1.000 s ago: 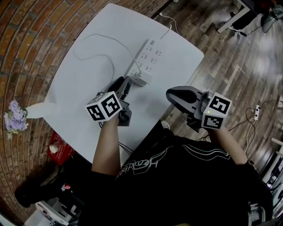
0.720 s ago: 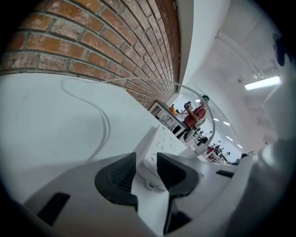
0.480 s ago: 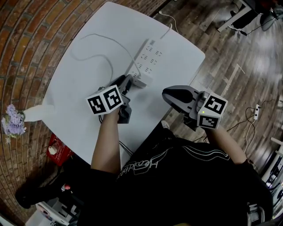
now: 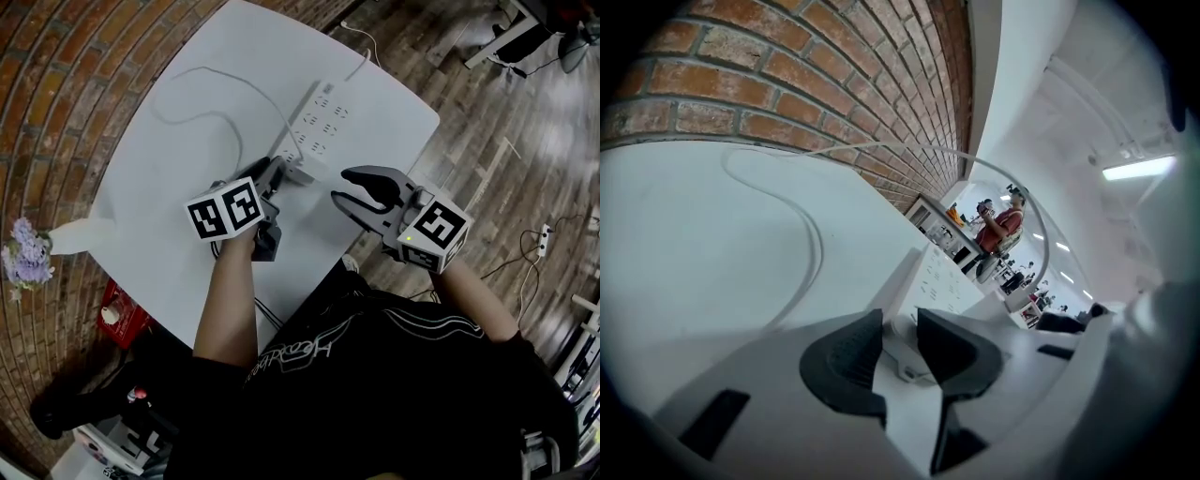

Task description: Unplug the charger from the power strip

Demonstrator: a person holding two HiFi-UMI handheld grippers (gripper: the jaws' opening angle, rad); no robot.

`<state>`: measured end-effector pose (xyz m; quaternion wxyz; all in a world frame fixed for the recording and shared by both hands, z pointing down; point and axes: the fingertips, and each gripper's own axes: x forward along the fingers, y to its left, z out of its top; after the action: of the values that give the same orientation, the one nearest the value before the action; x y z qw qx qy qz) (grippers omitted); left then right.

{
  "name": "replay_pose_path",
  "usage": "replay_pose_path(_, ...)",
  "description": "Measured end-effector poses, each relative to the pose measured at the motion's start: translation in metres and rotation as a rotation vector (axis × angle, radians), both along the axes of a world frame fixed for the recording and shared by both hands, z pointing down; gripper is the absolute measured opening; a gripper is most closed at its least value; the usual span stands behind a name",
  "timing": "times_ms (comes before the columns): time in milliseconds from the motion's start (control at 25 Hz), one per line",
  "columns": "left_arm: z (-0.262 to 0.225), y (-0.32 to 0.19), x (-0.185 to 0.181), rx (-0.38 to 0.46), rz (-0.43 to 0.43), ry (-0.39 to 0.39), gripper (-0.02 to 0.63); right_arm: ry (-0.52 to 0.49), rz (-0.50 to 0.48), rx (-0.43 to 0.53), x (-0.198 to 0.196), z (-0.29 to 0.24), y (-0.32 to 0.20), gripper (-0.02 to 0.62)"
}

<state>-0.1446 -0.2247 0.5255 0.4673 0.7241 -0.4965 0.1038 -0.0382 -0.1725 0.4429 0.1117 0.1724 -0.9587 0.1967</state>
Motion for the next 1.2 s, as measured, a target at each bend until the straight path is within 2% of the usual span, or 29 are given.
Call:
replay_pose_path(160, 0.001, 0.000, 0.000, -0.004, 0.000, 0.003, 0.115, 0.120, -0.031, 0.121, -0.014, 0.010, -0.006, 0.156)
replay_pose_path(320, 0.002, 0.000, 0.000, -0.005, 0.002, 0.003, 0.115, 0.174, -0.028, 0.180, -0.026, 0.021, -0.014, 0.179)
replay_pose_path(1000, 0.002, -0.001, -0.001, -0.011, 0.004, 0.014, 0.115, 0.215, 0.028, 0.245, -0.061, 0.040, -0.031, 0.178)
replay_pose_path(1200, 0.003, -0.001, 0.000, -0.010, 0.005, 0.012, 0.114, 0.219, 0.053, 0.262, -0.060, 0.041, -0.034, 0.135)
